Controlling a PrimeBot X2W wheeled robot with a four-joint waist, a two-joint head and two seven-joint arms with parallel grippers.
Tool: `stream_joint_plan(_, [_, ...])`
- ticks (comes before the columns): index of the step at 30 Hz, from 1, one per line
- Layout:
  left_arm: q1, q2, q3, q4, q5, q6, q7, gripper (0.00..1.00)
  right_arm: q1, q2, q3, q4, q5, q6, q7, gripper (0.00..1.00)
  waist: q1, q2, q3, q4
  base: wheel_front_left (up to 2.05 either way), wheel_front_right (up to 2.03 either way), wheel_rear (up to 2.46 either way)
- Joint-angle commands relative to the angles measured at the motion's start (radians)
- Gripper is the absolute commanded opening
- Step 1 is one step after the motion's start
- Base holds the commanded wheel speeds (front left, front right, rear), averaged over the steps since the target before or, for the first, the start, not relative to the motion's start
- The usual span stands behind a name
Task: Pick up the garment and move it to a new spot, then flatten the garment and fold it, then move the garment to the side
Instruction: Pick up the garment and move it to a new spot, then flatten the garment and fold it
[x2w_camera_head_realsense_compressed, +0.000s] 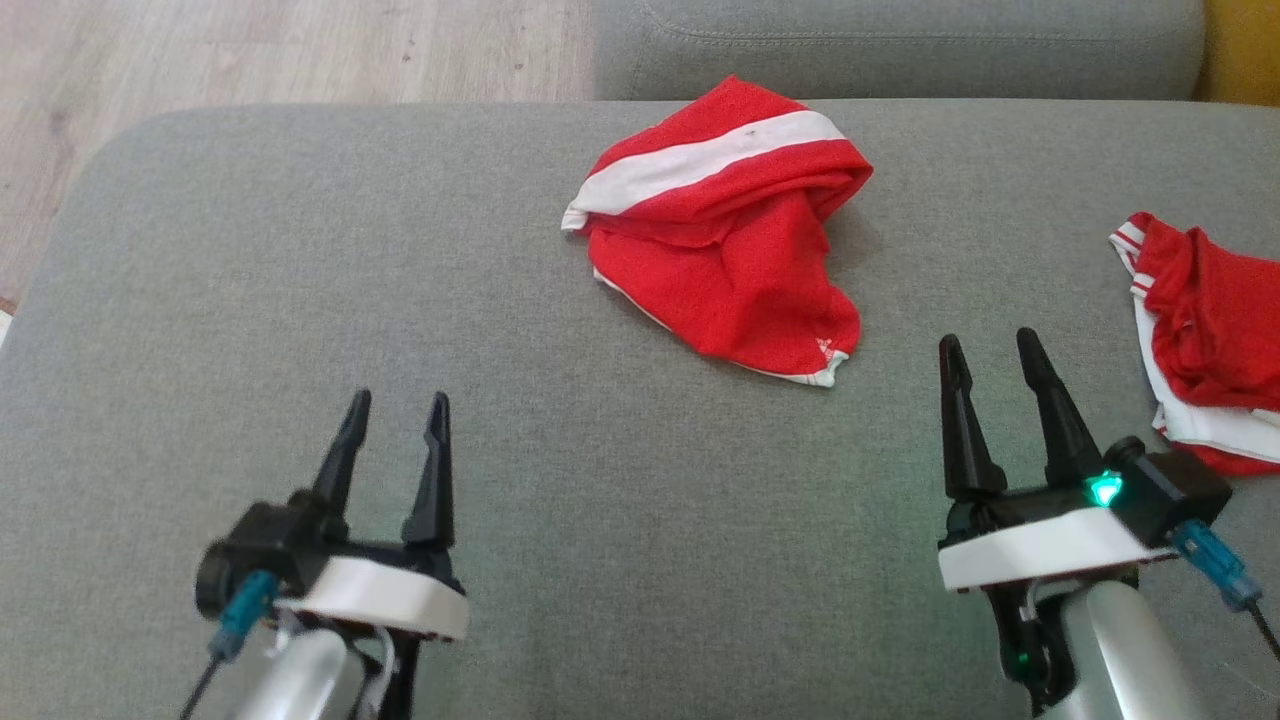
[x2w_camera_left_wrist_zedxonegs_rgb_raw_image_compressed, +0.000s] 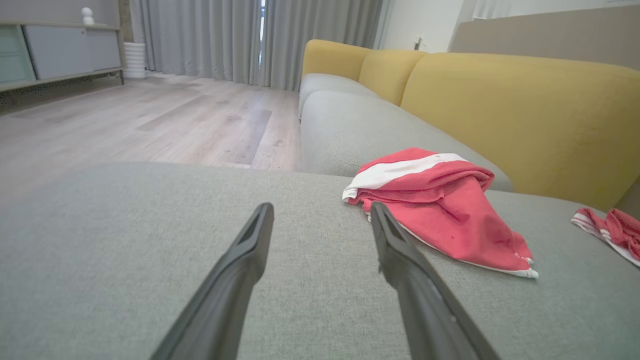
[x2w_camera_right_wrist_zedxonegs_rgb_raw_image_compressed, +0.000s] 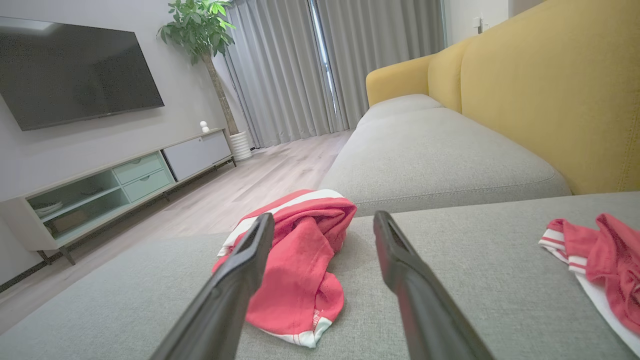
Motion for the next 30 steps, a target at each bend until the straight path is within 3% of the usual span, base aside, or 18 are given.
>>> stream_joint_plan(1, [-0.033, -0.004, 0.056, -0.045, 0.012, 0.009, -0.014, 1.0, -0.001, -0.003, 0.022, -0.028, -0.008, -0.001, -0.01, 1.0, 0.0002, 0.0, 0.001, 0.002, 0.0, 0.0, 0.0])
stream_joint_plan(5, [0.0, -0.058, 0.115, -0.103, 0.059, 0.009, -0.016, 1.0, 0.0, -0.003, 0.011, -0.032, -0.023, -0.001, -0.01, 1.0, 0.0002, 0.0, 0.009, 0.014, 0.0, 0.0, 0.0])
stream_joint_plan(12, [0.007, -0.125, 0.158, -0.112, 0.133, -0.052, -0.016, 1.0, -0.064, -0.003, 0.005, -0.02, -0.096, -0.001, -0.009, 1.0, 0.0002, 0.0, 0.049, 0.054, 0.0, 0.0, 0.0])
stream_joint_plan(16, [-0.007, -0.168, 0.169, -0.096, 0.156, -0.084, -0.016, 1.0, -0.164, -0.003, 0.023, 0.019, -0.191, -0.001, 0.044, 1.0, 0.0002, 0.0, 0.091, 0.095, 0.0, 0.0, 0.0])
stream_joint_plan(22, [-0.035, -0.214, 0.171, -0.061, 0.181, -0.127, -0.016, 1.0, -0.356, -0.018, 0.094, 0.154, -0.315, -0.001, 0.161, 1.0, 0.0002, 0.0, 0.143, 0.174, 0.0, 0.0, 0.0])
stream_joint_plan(30, [-0.058, -0.236, 0.157, -0.034, 0.181, -0.155, -0.016, 1.0, -0.568, -0.086, 0.122, 0.409, -0.449, -0.001, 0.226, 1.0, 0.0002, 0.0, 0.177, 0.282, 0.0, 0.0, 0.0])
